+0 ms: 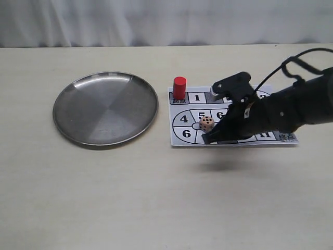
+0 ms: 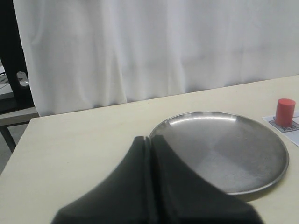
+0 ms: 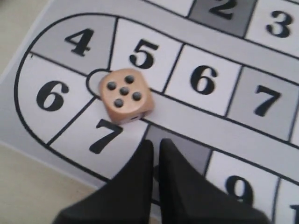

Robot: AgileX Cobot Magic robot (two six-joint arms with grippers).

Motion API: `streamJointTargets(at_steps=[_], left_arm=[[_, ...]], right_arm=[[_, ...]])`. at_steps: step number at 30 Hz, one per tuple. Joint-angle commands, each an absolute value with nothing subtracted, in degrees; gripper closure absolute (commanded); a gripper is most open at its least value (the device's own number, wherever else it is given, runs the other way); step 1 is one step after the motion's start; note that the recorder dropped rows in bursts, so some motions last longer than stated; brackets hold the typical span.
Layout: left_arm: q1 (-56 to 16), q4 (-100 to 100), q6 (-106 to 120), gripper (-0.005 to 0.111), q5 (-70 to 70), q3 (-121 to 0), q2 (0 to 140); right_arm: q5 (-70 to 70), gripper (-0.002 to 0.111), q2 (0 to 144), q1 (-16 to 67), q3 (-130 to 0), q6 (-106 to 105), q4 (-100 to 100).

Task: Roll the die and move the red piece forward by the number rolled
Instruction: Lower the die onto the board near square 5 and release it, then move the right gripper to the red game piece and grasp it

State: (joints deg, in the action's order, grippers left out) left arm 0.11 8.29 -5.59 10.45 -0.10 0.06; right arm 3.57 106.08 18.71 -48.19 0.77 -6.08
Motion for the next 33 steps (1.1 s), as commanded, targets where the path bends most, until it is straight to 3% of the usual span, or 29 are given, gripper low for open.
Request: streamJointTargets(at_steps=[1, 33], left_arm=[[-0.03, 8.3, -5.64, 0.107, 9.95, 0.0, 0.0], [-0.03, 8.3, -5.64, 0.107, 9.95, 0.0, 0.0]], right_arm=[[-1.03, 0.104, 109.31, 19.51, -47.29, -0.83, -6.04], [-1.28, 0.104, 109.15, 19.51, -47.29, -0.83, -6.04]])
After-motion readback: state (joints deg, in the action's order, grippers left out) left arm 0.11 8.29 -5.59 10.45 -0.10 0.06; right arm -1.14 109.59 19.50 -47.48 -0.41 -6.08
